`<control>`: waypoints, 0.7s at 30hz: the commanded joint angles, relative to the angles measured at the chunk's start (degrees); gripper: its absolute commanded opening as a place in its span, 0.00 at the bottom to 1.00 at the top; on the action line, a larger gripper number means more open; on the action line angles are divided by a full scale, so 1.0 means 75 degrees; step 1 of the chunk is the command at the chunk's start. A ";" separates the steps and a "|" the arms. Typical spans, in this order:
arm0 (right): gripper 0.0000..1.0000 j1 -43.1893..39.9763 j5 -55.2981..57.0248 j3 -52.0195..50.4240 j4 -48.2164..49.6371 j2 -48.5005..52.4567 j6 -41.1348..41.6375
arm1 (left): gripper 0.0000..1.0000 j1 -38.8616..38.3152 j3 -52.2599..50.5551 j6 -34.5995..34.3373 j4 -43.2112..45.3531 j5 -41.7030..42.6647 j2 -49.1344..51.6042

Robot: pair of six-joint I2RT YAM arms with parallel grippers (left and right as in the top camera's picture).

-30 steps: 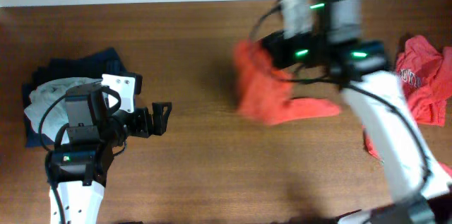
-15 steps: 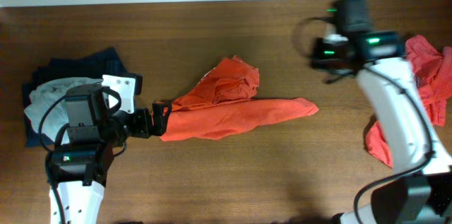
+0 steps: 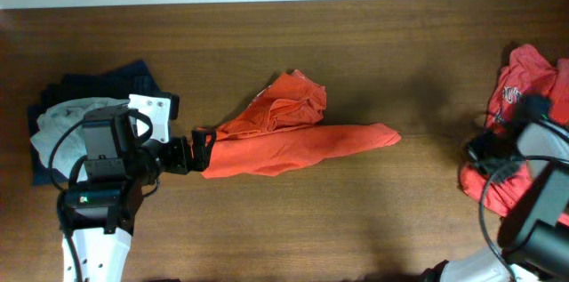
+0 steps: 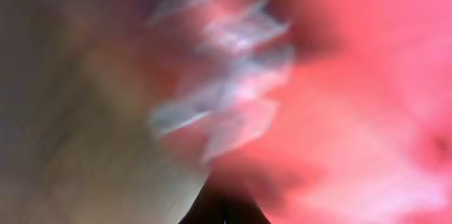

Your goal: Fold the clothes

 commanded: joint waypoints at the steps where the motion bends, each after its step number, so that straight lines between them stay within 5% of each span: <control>1: 0.04 -0.0968 0.0015 -0.0729 0.0679 -0.0090 0.0146 | 0.99 -0.0023 0.0122 0.0172 0.0041 -0.0052 0.0003; 14: 0.04 -0.2451 -0.0982 0.1195 0.0533 -0.0192 -0.0350 | 0.99 -0.0026 0.0122 0.0169 0.0064 -0.0050 0.0003; 21: 0.30 -0.0641 -0.4718 0.1550 0.0370 -0.0323 -0.2075 | 0.99 -0.0035 0.0134 0.0169 0.0195 0.0356 0.0003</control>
